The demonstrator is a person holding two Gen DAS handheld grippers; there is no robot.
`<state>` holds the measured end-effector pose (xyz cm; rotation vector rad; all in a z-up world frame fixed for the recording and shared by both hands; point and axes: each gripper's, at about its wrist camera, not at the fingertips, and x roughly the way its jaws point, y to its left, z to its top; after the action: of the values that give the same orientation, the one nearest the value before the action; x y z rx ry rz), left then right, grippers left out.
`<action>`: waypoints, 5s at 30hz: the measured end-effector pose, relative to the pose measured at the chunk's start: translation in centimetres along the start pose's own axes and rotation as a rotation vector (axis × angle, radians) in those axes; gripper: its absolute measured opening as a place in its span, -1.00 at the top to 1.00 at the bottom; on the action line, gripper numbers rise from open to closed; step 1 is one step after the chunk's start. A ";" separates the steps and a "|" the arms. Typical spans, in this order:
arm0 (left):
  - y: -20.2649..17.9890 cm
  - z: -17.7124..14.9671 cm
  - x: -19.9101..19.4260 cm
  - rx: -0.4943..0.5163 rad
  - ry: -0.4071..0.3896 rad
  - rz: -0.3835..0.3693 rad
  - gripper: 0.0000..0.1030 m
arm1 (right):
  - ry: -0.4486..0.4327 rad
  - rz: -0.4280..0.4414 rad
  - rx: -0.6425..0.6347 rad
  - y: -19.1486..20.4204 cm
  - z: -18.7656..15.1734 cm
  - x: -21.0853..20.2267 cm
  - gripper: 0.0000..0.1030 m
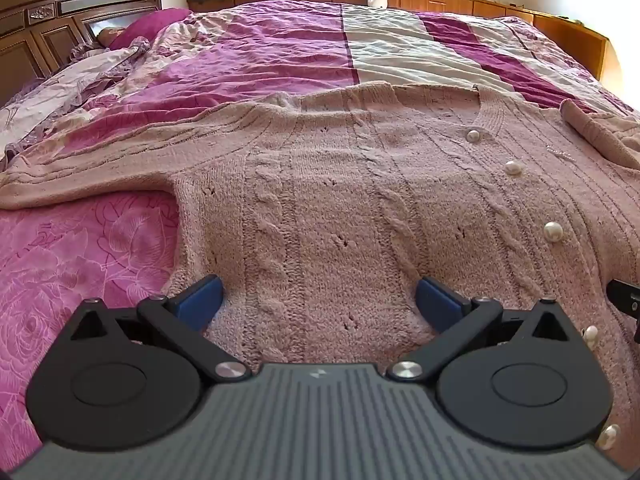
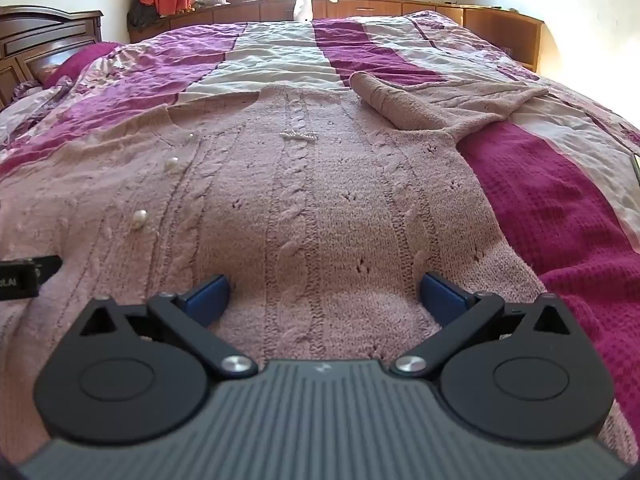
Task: Fold small clothes
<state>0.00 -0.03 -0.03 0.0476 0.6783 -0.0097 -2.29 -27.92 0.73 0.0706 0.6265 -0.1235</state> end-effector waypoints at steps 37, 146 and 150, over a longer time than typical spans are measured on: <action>0.0 0.0 0.0 -0.001 -0.001 -0.001 -1.00 | -0.003 -0.001 0.001 0.0 0.0 -0.1 -1.00; -5.0 6.2 2.5 0.037 0.264 -0.007 -1.00 | -0.096 -0.009 0.561 -24.9 18.7 20.5 -0.47; -5.1 6.3 2.4 0.046 0.260 -0.008 -1.00 | -0.099 -0.005 0.528 -24.7 18.8 19.8 0.64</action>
<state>5.71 -5.40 3.10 0.0916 0.9382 -0.0274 21.15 -56.18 3.57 0.5693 0.4828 -0.2929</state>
